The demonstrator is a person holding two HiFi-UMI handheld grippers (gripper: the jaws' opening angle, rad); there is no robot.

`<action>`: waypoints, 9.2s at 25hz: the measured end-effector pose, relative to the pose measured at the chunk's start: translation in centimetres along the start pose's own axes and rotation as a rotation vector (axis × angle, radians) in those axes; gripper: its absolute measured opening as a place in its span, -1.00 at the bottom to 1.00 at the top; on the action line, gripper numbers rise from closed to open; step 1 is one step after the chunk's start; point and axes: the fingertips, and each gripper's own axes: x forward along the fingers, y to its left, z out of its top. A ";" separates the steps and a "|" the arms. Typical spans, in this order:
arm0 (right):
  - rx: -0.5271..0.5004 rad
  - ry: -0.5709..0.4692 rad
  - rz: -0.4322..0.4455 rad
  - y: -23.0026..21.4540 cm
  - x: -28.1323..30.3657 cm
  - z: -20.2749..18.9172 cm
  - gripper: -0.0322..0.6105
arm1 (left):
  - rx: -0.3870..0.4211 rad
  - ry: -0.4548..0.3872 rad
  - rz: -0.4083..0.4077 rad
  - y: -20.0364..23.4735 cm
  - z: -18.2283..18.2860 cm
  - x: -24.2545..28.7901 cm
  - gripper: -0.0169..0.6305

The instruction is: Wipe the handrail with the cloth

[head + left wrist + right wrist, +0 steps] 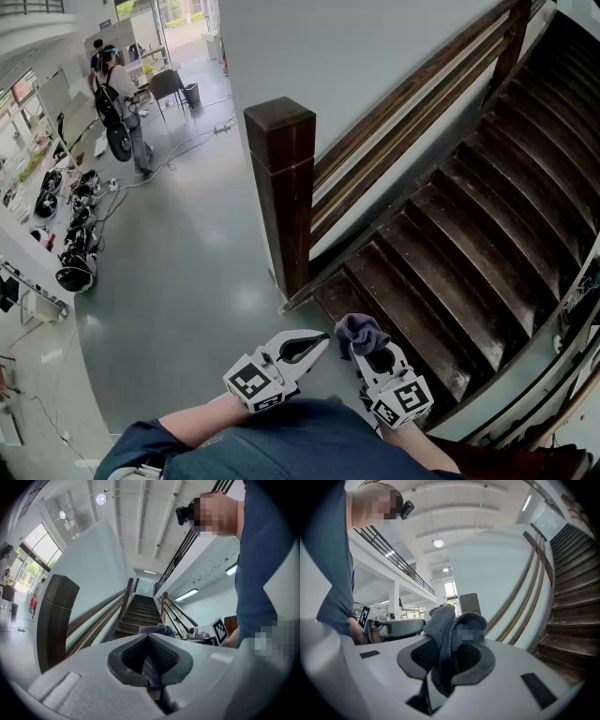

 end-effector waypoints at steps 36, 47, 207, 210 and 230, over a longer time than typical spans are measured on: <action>-0.012 0.026 -0.035 -20.1 14.1 0.6 -0.60 | 0.034 -0.065 -0.003 18.4 0.1 16.6 -0.94; -0.012 0.027 -0.141 -27.2 27.4 5.5 -0.60 | -0.026 -0.052 -0.158 30.9 3.9 22.3 -0.94; -0.087 0.009 -0.130 -31.7 29.1 9.2 -0.60 | 0.008 0.036 -0.189 32.0 4.9 26.5 -0.94; -0.062 0.015 -0.125 -30.9 28.7 8.2 -0.60 | 0.004 0.045 -0.185 32.2 4.5 25.9 -0.94; -0.062 0.039 -0.077 -28.8 29.0 6.8 -0.60 | 0.020 0.030 -0.195 31.7 4.2 25.4 -0.94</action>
